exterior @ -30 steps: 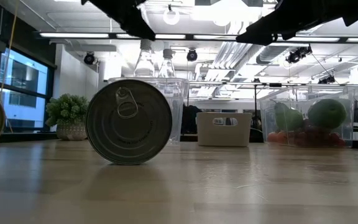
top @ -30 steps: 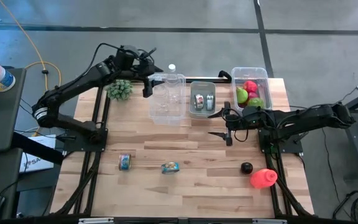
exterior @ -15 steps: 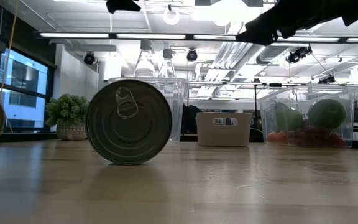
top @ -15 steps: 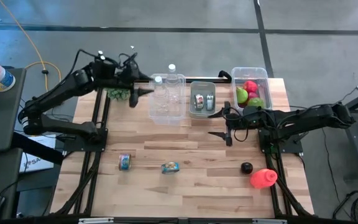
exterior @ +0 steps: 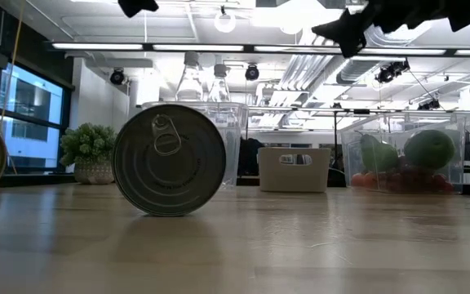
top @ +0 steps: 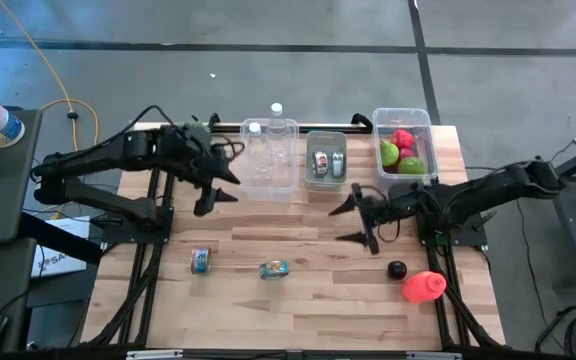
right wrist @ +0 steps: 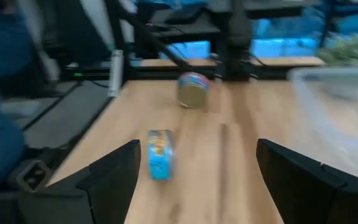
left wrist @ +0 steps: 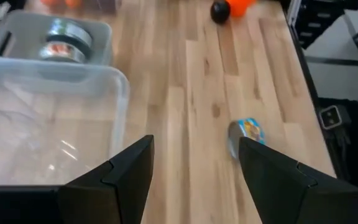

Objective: Pick & Place Food Item
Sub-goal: Put the yellow tuna can into the gray bin

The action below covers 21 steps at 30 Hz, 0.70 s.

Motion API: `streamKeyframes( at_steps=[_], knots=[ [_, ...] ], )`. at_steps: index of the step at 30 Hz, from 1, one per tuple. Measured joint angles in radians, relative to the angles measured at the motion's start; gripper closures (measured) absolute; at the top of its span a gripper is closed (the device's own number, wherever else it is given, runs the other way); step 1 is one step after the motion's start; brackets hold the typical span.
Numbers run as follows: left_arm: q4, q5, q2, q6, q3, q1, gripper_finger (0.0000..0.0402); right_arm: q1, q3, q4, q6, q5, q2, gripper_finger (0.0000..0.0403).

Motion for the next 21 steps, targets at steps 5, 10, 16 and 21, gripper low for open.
streamKeyframes(
  at_steps=[5,10,16,21],
  knots=[
    [-0.011,-0.071,0.0,-0.097,0.0,-0.092,0.0174,0.117,0.0,0.168,-0.032,0.067,0.129,0.0094],
    [-0.039,-0.091,0.0,-0.165,0.0,-0.152,0.0174,0.197,0.0,0.314,-0.034,0.209,0.271,0.0094],
    [-0.068,-0.09,0.0,-0.226,-0.008,-0.207,0.0174,0.245,0.0,0.514,-0.079,0.266,0.463,0.0094],
    [-0.066,-0.122,0.0,-0.281,-0.019,-0.245,0.0174,0.253,0.013,0.708,-0.11,0.285,0.631,0.0094]
  ],
)
